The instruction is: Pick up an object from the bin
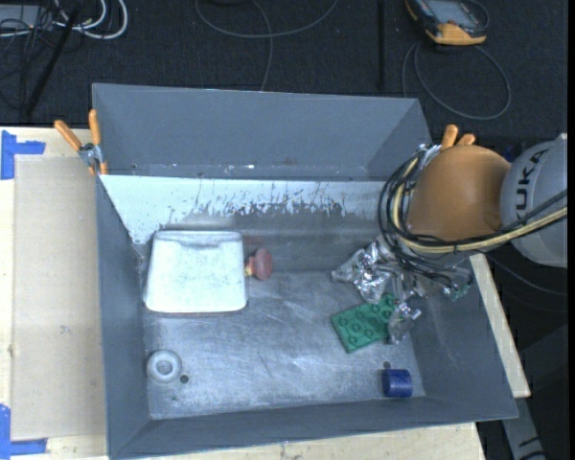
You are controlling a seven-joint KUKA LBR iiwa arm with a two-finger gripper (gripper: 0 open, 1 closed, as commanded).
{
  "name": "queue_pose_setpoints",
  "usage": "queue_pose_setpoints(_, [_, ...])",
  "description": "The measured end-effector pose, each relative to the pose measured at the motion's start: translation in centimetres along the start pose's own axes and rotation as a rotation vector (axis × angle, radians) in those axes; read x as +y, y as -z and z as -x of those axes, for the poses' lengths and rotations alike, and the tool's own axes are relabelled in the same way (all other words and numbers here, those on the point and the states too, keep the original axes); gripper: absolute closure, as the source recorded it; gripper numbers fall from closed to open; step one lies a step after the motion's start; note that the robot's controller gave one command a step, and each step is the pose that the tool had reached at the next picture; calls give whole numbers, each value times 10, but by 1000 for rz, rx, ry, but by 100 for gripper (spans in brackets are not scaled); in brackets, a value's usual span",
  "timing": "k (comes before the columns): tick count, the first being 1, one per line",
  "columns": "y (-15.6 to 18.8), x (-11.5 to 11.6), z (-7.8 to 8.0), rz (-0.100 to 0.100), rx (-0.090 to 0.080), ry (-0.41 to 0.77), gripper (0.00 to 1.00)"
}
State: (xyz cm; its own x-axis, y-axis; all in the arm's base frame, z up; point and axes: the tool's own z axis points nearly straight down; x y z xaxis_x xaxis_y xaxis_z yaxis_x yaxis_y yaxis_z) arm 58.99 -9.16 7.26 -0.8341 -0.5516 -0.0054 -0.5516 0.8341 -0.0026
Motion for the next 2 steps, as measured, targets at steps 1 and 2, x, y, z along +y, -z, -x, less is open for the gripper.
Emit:
queue_pose_setpoints(1, [4, -1, 3, -4, -10, -4, 100])
queue_pose_setpoints(2, [132, 1, 7, -2, -2, 118, 100])
